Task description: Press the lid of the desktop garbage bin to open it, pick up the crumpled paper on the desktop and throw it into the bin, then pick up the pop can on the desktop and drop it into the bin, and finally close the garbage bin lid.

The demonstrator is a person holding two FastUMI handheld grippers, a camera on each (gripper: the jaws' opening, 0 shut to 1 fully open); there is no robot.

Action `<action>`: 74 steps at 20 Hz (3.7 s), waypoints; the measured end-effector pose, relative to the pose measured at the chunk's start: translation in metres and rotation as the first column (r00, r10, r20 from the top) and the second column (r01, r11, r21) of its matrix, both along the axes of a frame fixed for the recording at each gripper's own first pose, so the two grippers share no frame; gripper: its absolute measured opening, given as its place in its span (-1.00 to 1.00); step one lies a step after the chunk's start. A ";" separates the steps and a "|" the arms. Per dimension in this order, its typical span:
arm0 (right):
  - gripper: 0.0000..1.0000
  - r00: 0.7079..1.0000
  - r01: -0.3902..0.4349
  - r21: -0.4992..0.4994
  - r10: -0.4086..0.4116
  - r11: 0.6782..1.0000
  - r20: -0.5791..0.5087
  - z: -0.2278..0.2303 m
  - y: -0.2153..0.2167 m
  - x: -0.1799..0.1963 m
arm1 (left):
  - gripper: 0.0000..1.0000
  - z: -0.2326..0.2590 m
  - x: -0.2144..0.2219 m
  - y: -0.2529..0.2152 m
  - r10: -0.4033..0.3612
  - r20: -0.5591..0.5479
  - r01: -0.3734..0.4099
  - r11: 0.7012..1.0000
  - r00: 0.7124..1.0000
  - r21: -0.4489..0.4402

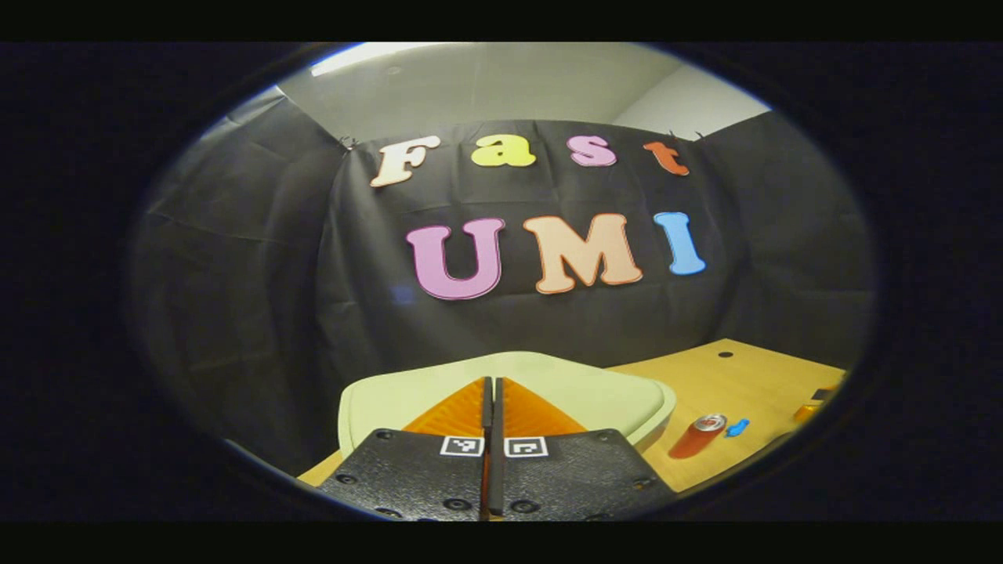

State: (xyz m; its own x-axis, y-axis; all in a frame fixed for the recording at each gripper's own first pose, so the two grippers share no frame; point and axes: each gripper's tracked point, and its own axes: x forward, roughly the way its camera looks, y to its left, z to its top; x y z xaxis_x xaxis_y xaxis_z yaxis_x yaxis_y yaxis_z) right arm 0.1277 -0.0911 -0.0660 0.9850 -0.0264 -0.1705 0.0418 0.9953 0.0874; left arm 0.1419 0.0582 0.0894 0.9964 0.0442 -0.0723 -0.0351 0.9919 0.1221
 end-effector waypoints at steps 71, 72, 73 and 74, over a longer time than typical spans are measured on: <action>0.66 0.834 -0.204 -0.217 0.053 0.955 -0.550 -0.064 0.033 0.127 | 0.88 -0.149 -0.104 -0.160 -0.559 -0.006 0.556 0.824 0.829 -0.110; 0.58 0.826 -0.208 -0.217 0.052 0.954 -0.562 -0.067 0.033 0.126 | 0.87 -0.150 -0.103 -0.159 -0.557 -0.008 0.553 0.825 0.830 -0.113; 0.36 0.820 -0.218 -0.215 0.059 0.952 -0.569 -0.070 0.034 0.125 | 0.88 -0.149 -0.102 -0.158 -0.554 -0.007 0.550 0.827 0.832 -0.115; 0.10 0.819 -0.220 -0.218 0.059 0.951 -0.571 -0.071 0.034 0.125 | 0.88 -0.149 -0.101 -0.157 -0.551 -0.005 0.547 0.829 0.834 -0.113</action>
State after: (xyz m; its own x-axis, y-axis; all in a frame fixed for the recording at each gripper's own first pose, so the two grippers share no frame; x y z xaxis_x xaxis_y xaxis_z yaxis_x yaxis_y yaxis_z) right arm 0.2524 -0.0573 -0.1365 0.7219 -0.0192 -0.6918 -0.1387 0.9753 -0.1718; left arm 0.0408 -0.0991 -0.0599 0.8507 -0.5191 -0.0822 0.5215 0.8532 0.0093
